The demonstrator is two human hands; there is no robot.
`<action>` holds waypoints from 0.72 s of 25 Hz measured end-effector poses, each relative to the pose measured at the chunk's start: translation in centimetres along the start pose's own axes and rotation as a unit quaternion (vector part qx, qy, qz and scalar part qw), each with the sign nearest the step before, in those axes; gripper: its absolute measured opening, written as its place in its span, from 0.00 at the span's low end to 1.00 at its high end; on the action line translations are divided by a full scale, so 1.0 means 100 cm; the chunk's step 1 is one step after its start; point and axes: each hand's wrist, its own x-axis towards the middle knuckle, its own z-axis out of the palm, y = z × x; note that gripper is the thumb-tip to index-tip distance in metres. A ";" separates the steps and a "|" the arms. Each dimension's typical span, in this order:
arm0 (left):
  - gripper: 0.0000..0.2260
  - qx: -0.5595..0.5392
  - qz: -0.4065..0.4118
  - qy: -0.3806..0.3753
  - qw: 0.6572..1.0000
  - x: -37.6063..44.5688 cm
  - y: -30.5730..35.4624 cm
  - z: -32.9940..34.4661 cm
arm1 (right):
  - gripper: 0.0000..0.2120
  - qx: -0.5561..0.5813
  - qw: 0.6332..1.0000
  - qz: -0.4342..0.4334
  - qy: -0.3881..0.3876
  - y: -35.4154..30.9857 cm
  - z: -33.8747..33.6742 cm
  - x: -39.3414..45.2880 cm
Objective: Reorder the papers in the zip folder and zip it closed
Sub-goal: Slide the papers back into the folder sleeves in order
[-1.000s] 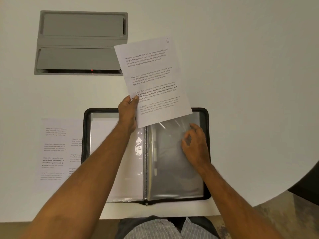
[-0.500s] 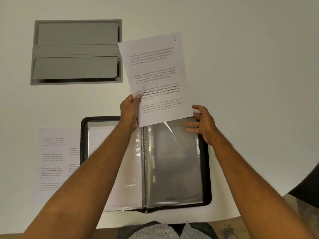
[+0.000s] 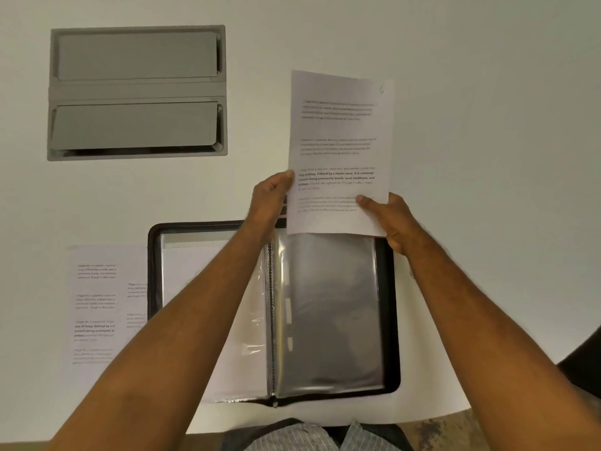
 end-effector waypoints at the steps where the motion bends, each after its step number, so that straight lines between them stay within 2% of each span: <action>1: 0.18 -0.009 -0.007 0.021 1.000 -0.001 -0.004 0.001 | 0.20 0.024 1.000 0.017 0.004 0.000 0.000 0.000; 2: 0.20 -0.015 -0.010 0.047 0.999 -0.003 -0.011 0.001 | 0.20 0.052 0.998 0.037 0.003 0.000 0.000 -0.001; 4: 0.18 0.020 0.016 0.094 0.995 -0.012 -0.030 0.000 | 0.20 0.096 0.993 0.073 -0.004 0.000 -0.002 -0.004; 6: 0.14 0.125 0.090 0.092 0.984 -0.026 -0.049 0.000 | 0.20 0.129 0.987 0.090 -0.012 0.002 -0.004 -0.006; 8: 0.18 0.274 0.191 0.074 0.939 -0.038 -0.064 0.003 | 0.20 0.155 0.983 0.093 -0.022 0.007 -0.007 -0.008; 10: 0.19 0.418 0.281 0.063 0.862 -0.043 -0.074 0.008 | 0.20 0.163 0.981 0.093 -0.036 0.011 -0.007 -0.011; 12: 0.17 0.519 0.306 0.040 0.797 -0.045 -0.082 0.016 | 0.19 0.165 0.981 0.095 -0.038 0.012 -0.006 -0.014; 15: 0.14 0.551 0.303 0.019 0.777 -0.043 -0.086 0.029 | 0.17 0.164 0.982 0.084 -0.039 0.012 -0.006 -0.017; 18: 0.11 0.568 0.319 0.027 0.758 -0.038 -0.085 0.035 | 0.18 0.159 0.983 0.080 -0.040 0.011 -0.004 -0.019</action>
